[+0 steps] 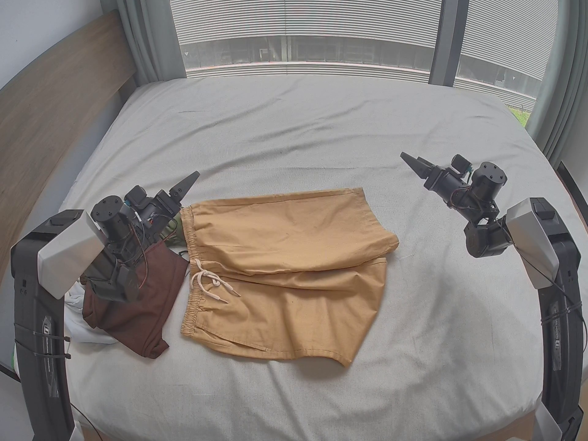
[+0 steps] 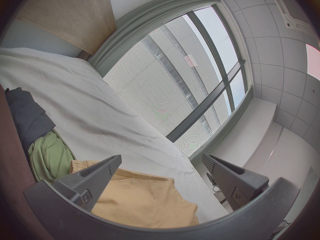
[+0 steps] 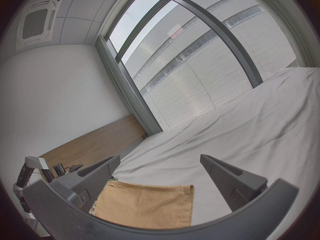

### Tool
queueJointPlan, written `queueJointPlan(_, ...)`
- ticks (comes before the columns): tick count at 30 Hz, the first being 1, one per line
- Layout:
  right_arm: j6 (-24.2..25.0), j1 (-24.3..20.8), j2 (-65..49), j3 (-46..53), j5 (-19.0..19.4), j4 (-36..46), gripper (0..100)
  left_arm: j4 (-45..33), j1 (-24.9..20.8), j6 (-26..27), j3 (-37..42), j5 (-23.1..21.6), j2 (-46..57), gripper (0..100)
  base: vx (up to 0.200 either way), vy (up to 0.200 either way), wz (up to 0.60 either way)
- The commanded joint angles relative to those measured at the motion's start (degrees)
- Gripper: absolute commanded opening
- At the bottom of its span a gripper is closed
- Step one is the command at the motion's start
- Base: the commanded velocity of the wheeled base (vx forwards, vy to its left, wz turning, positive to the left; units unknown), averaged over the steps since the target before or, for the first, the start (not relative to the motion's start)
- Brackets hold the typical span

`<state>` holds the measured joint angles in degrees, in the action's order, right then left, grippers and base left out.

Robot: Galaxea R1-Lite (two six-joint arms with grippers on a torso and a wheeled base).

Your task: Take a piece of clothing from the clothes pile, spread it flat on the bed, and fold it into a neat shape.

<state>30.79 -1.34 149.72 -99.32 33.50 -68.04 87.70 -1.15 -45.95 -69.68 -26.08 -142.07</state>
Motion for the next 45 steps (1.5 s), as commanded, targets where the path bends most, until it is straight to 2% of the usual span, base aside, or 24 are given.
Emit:
queueJointPlan(1,-0.8,0.5,-4.3,11.0,0.1,-4.4,100,0.3,0.7,0.2,2.4,0.6,0.5,100,0.000,0.000,0.00)
queueJointPlan(6,-1.7,0.0,-8.0,22.7,0.2,-10.4,100,0.9,0.8,2.6,7.7,0.5,3.8,100,0.000,0.000,0.00)
queueJointPlan(8,-2.1,0.0,-8.7,24.4,0.2,-11.1,100,0.9,0.8,3.1,8.9,0.4,4.6,100,0.000,0.000,0.00)
queueJointPlan(12,-5.3,-0.2,-12.8,36.1,0.2,-12.5,100,0.9,-0.1,5.9,17.3,-0.8,10.7,100,0.000,0.000,0.00)
queueJointPlan(19,-12.2,-0.2,-12.0,44.3,0.2,-12.4,100,0.9,-1.0,9.0,27.8,-6.6,15.6,100,0.000,0.000,0.00)
queueJointPlan(26,-13.1,-0.8,-6.3,46.4,0.3,-16.1,100,0.9,-1.8,14.0,29.4,-8.2,14.2,100,0.000,0.000,0.00)
queueJointPlan(45,-12.9,-5.7,-1.1,48.8,0.3,-16.2,100,0.9,-3.4,15.5,30.0,-7.9,11.7,100,0.000,0.000,0.00)
